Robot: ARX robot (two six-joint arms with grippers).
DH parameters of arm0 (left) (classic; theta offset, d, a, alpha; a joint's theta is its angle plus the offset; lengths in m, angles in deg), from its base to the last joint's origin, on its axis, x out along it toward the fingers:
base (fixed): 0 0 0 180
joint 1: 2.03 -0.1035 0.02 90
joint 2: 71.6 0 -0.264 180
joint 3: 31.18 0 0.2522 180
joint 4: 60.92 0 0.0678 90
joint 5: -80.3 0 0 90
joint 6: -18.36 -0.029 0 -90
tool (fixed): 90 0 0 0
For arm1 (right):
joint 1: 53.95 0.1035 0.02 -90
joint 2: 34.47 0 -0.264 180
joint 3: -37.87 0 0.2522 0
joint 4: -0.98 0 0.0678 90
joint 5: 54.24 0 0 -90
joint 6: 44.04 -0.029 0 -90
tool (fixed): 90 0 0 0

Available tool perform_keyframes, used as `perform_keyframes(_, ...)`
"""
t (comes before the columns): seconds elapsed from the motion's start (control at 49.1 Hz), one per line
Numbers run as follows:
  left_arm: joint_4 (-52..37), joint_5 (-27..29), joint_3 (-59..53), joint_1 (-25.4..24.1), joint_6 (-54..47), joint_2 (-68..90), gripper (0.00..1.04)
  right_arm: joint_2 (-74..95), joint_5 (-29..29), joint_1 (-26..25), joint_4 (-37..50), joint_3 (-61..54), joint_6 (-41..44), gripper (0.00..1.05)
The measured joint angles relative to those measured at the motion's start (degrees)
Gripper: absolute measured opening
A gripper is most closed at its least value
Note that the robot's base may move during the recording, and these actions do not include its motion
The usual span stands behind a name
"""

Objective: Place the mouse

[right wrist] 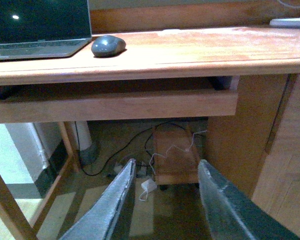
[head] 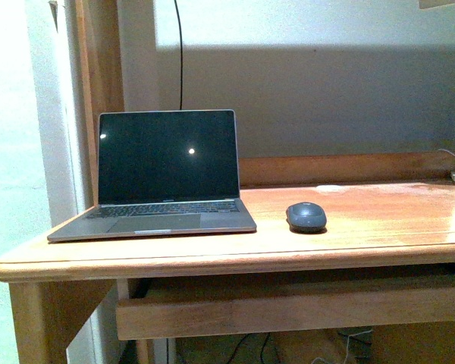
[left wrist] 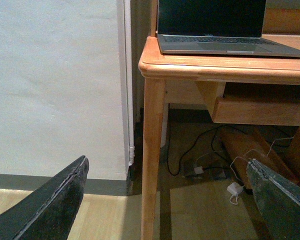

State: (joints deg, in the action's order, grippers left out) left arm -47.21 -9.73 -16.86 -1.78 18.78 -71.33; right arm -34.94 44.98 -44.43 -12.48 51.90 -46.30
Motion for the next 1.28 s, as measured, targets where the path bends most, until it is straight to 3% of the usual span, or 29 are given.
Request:
perform_keyframes(0.061,0.0,0.15,0.0,0.0,0.02,-0.02,0.97,0.0,-7.63,-5.33,-0.52,0.02,0.94,0.29)
perform_keyframes(0.102,0.0,0.04,0.0,0.0,0.02,-0.04,0.97,0.0,-8.35,-8.48,-0.7,0.04,1.2,0.18)
perform_keyframes(0.183,0.02,0.02,0.0,0.0,0.0,-0.04,0.97,0.02,-9.16,-9.18,-0.68,0.09,1.88,0.02)
perform_keyframes(0.488,0.02,0.04,0.0,0.0,0.02,-0.02,0.97,0.48,-9.09,-9.33,-0.66,0.5,2.01,0.04)
perform_keyframes(1.079,0.02,0.04,0.0,0.0,0.02,-0.04,0.97,0.48,-9.09,-9.38,-0.66,0.5,2.01,0.97)
perform_keyframes(1.282,0.02,0.04,0.0,0.0,0.02,-0.04,0.97,0.48,-9.09,-9.38,-0.66,0.5,2.03,0.97)
